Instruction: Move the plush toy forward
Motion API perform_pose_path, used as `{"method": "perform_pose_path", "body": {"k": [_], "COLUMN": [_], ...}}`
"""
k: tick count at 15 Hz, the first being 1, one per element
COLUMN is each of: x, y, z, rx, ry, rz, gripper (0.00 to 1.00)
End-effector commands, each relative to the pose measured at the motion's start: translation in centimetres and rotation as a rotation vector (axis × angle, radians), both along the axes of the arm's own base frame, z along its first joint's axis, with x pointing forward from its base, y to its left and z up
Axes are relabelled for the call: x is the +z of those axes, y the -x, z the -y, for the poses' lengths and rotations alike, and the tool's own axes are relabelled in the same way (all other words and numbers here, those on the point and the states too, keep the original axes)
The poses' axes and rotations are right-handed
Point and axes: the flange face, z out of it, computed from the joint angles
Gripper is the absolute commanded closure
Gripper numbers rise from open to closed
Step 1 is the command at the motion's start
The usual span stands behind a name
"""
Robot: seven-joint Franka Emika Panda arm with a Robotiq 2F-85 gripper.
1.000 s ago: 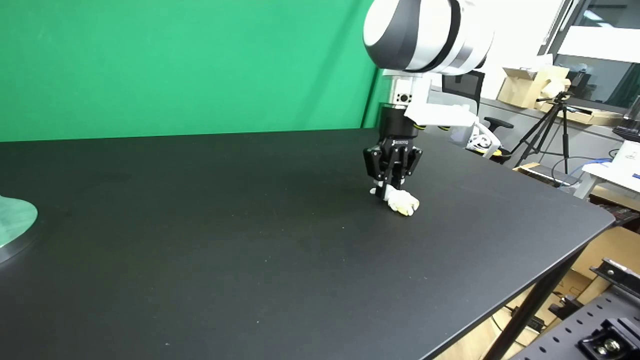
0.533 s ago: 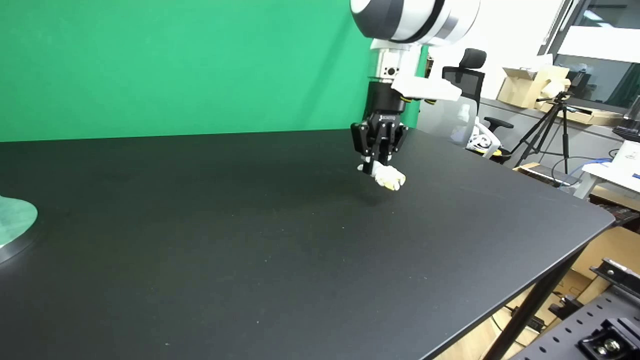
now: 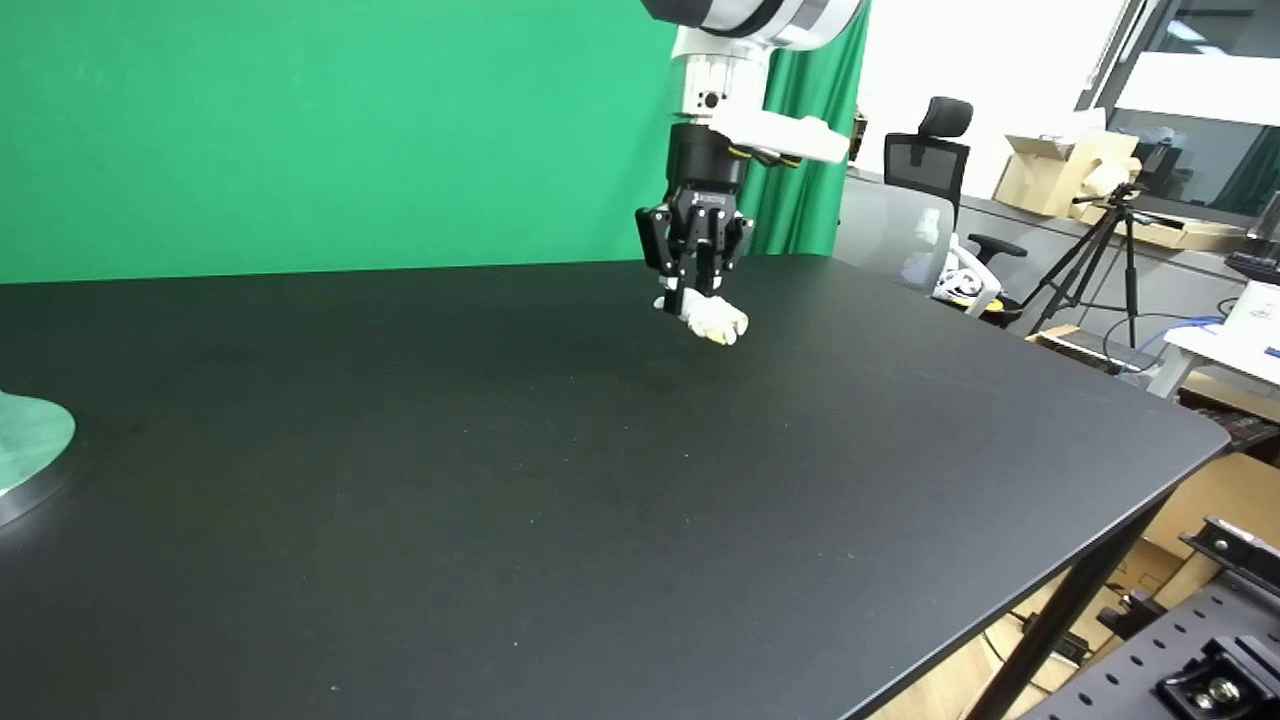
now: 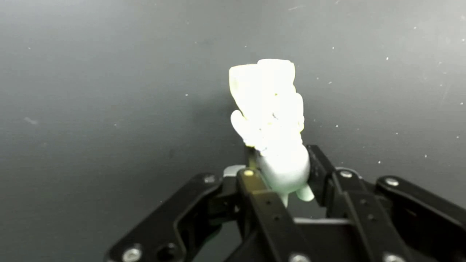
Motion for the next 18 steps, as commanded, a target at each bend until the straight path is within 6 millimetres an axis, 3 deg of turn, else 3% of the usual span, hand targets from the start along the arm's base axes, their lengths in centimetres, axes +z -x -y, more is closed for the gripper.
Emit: {"method": "perform_pose_path", "body": {"k": [1,7,8,10,14,18], "x": [-1.7,-4.0,-4.2,-4.3,-3.9,-2.6], "y": [-1.7,-2.4,-2.5,-2.5,-2.2,-1.8], "z": [-2.2,-4.7,-5.0,-5.4,-5.9,-6.2], "rx": [-0.022,-0.042,-0.047,-0.048,-0.043,-0.038], "ry": [0.002,0.036,0.036,0.032,0.021,0.044], "rz": [-0.043,0.001,0.006,0.006,-0.001,0.029], "gripper": [0.88,0.88,0.38,0.33,0.05,0.00]}}
